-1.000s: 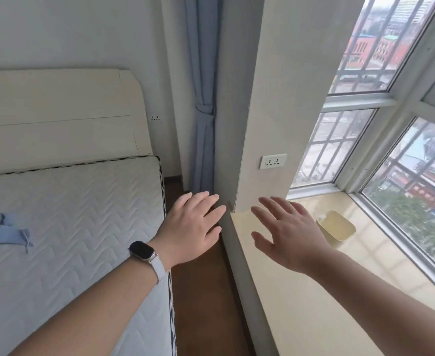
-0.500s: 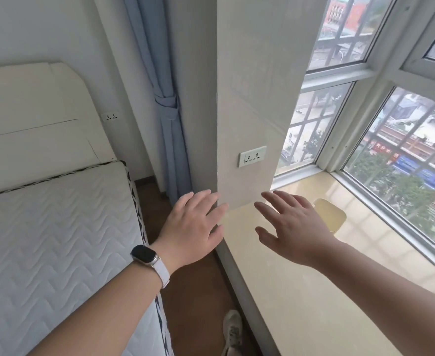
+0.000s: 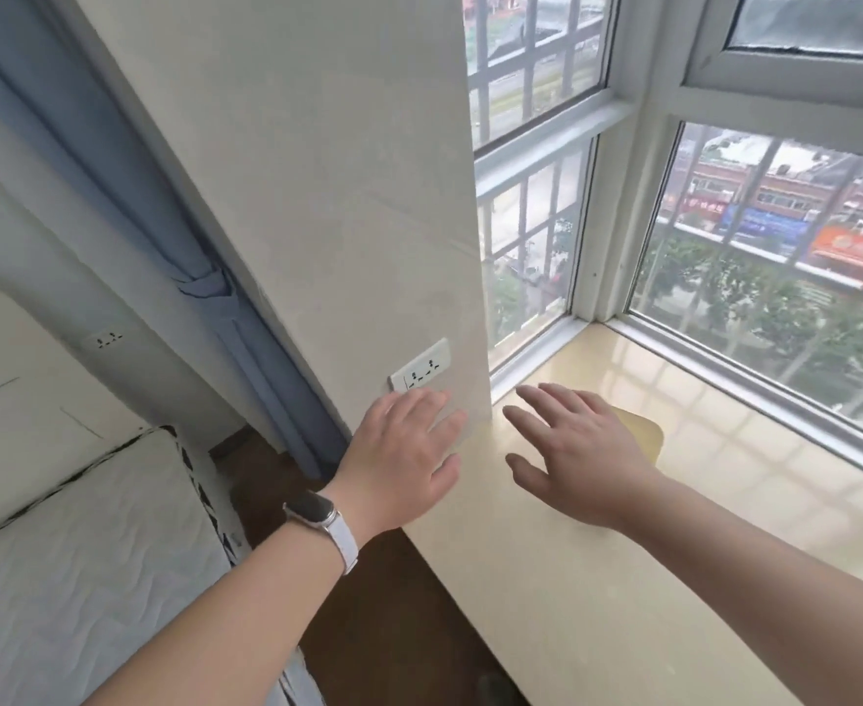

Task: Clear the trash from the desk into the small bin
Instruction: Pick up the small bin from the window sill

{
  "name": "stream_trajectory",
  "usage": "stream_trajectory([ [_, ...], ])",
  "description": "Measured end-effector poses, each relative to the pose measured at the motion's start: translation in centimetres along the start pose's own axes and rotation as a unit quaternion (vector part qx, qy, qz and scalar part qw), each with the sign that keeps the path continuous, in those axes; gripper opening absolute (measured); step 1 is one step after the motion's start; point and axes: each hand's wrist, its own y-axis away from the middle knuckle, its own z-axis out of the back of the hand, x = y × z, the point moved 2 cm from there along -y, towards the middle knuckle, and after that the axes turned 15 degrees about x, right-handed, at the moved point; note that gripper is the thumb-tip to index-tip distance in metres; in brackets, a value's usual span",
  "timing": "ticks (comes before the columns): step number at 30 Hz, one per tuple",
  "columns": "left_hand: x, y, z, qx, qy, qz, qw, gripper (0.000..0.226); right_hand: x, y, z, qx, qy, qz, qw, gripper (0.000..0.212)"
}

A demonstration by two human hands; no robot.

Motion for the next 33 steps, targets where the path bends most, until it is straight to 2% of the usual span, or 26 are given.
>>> stream_trajectory([
  [5,-0.6,-5.2,-0.9,0.004,0.014,-0.048,0.999,0.041,-3.6,-0.1,-0.1,0.005,-0.022,-0.051,0.998,0.053],
  [13,-3.0,-13.8,-3.7,0.013,0.059,-0.177,0.982,0.041,-8.8,2.0,-1.4,0.034,-0.054,-0.178,0.982,0.054],
  [19,-4.9,-18.7,-8.0,0.091,0.064,-0.255,0.96,0.043,-11.6,2.8,-4.5,0.05,-0.102,-0.286,0.952,0.054],
  [24,-5.1,-22.1,-12.3,0.185,0.088,-0.263,0.943,0.044,-12.8,1.7,-8.7,0.073,-0.211,-0.368,0.903,0.053],
  [29,-5.5,-24.7,-16.7,0.281,0.158,-0.217,0.921,0.05,-14.7,0.7,-12.8,0.085,-0.318,-0.418,0.846,0.053],
  [31,-5.7,-25.7,-18.3,0.313,0.214,-0.183,0.907,0.05,-15.6,0.3,-14.2,0.075,-0.38,-0.436,0.812,0.054],
  [33,-5.9,-26.8,-20.1,0.362,0.297,-0.125,0.875,0.051,-16.6,-0.1,-15.6,0.058,-0.461,-0.459,0.757,0.056],
])
